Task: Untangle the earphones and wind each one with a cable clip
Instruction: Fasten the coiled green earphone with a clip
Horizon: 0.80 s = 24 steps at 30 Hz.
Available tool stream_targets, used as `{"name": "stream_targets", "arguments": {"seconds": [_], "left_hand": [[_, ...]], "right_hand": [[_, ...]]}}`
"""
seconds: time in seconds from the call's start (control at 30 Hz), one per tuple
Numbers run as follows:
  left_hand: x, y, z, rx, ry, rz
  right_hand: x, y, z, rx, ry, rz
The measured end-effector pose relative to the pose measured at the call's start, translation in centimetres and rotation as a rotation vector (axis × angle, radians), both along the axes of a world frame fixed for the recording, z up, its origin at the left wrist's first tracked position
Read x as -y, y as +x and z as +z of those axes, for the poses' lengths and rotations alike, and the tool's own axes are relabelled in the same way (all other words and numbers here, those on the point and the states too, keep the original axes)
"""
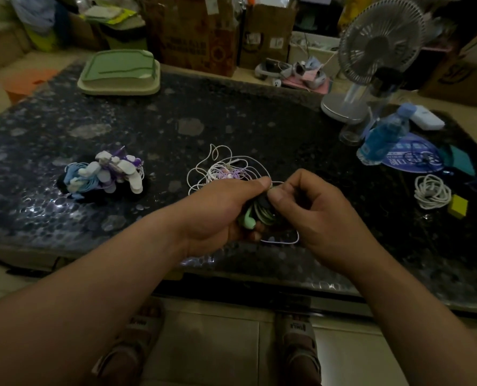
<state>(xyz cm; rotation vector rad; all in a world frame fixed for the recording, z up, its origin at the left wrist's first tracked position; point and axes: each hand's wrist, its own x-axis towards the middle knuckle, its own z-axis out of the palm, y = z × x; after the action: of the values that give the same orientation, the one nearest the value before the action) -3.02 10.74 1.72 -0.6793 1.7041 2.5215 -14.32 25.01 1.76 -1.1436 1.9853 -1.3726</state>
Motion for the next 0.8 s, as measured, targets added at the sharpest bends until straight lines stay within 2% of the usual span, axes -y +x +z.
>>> {"name": "stream_targets", "arguments": {"seconds": [0.23, 0.37, 0.6, 0.8], "left_hand": [[0.1, 0.4, 0.1, -0.039, 0.010, -0.067], [0.1, 0.4, 0.1, -0.048, 0.001, -0.094], [0.2, 0.2, -0.2, 0.025, -0.035, 0.014], [0.3, 0.0, -0.6, 0.005, -0.074, 0.011]], "right_hand": [[-0.2, -0.2, 0.4, 0.085, -0.040, 0.032], [-0.3, -0.3, 0.1, 0.049, -0.036, 0.008], [-0.4, -0.6, -0.4, 0.035, -0.010, 0.038], [-0.3, -0.3, -0.9, -0.154, 0.002, 0.071]]}}
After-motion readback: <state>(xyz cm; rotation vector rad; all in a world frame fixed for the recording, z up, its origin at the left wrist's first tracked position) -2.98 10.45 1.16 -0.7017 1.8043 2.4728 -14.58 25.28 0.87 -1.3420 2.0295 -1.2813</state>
